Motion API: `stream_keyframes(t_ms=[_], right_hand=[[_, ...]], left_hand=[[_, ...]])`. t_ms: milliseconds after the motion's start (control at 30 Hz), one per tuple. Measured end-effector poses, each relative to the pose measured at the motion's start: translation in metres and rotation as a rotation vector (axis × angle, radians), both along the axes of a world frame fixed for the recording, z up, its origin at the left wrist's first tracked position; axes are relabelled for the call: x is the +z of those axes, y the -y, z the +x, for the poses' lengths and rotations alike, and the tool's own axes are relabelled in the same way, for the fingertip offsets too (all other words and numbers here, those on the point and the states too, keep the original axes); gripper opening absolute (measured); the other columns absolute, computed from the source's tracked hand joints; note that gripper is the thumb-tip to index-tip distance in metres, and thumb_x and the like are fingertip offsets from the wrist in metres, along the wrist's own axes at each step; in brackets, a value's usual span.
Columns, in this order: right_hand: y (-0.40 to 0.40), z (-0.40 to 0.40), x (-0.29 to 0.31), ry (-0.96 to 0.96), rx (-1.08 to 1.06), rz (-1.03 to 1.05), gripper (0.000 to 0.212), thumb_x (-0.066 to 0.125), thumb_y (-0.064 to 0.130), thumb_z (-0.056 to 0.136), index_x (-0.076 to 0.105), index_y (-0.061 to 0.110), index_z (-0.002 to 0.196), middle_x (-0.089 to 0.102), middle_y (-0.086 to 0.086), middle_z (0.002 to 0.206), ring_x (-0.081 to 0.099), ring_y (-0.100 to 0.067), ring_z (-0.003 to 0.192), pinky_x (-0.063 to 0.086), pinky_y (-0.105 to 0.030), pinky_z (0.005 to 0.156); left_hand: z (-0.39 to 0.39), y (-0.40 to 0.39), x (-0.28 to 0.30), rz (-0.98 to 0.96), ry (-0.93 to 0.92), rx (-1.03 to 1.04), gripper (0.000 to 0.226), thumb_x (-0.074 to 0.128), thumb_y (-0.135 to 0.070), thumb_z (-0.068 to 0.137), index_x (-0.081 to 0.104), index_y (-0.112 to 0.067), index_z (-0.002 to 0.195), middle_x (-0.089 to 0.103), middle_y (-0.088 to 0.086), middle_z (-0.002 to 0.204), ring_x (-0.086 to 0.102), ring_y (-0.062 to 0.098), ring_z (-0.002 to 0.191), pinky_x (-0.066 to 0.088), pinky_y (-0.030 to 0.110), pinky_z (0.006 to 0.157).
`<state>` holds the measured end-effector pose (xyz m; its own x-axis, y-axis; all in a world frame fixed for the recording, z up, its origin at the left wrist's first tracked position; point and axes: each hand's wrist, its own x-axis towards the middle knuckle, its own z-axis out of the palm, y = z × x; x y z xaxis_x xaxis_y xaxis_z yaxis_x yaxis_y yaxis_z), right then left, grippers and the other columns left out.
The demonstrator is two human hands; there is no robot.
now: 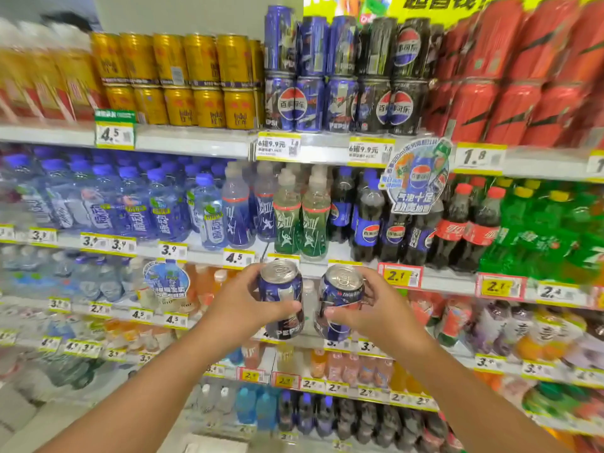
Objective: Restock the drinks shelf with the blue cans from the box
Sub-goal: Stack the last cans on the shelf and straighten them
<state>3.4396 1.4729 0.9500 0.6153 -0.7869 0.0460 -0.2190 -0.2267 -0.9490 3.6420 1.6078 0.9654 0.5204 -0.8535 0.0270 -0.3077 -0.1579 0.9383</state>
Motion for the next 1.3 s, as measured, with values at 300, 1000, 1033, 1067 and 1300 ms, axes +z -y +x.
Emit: stream_keyframes(t_ms=[300,1000,1033,1067,1300], right_hand=[[0.039,-0.002,0.140,0.018,0.050,-0.100,0.077,0.093,0.050,0.053,0.057,0.038,0.119,0.067,0.014,0.120,0.063,-0.005,0.114,0.050,-0.033,0.100],[0.145,0.084,0.317,0.073,-0.159,-0.285,0.107,0.086,0.051,0.068,0.030,0.024,0.155,0.055,0.010,0.127,0.061,-0.014,0.106,0.055,-0.037,0.092],[0.153,0.085,0.321,0.067,-0.156,-0.292,0.109,0.086,0.053,0.067,0.029,0.024,0.155,0.056,0.011,0.120,0.062,-0.014,0.105,0.054,-0.038,0.096],[0.162,0.086,0.325,0.057,-0.150,-0.305,0.112,0.087,0.057,0.065,0.029,0.025,0.155,0.055,0.011,0.121,0.062,-0.015,0.107,0.052,-0.040,0.098],[0.216,0.110,0.343,0.016,-0.140,-0.353,0.121,0.088,0.065,0.055,0.033,0.021,0.153,0.049,0.005,0.145,0.058,-0.020,0.122,0.051,-0.045,0.101]], left_hand=[[-0.009,0.028,0.153,-0.121,0.013,0.009,0.046,0.093,-0.027,0.068,0.071,-0.032,0.108,0.080,-0.012,0.095,0.077,0.011,0.088,0.063,0.040,0.078],[0.090,0.159,0.314,-0.206,0.154,-0.122,0.050,0.092,-0.048,0.063,0.075,-0.028,0.106,0.080,-0.004,0.098,0.077,0.019,0.090,0.065,0.047,0.071],[0.091,0.165,0.318,-0.205,0.154,-0.117,0.052,0.092,-0.048,0.062,0.074,-0.028,0.108,0.079,-0.003,0.100,0.077,0.019,0.091,0.065,0.047,0.071],[0.092,0.170,0.321,-0.205,0.155,-0.111,0.054,0.092,-0.048,0.063,0.074,-0.028,0.109,0.079,-0.003,0.101,0.077,0.019,0.090,0.065,0.047,0.072],[0.104,0.195,0.329,-0.183,0.147,-0.054,0.043,0.091,-0.040,0.068,0.075,-0.025,0.104,0.081,-0.003,0.092,0.078,0.019,0.086,0.064,0.049,0.075]])
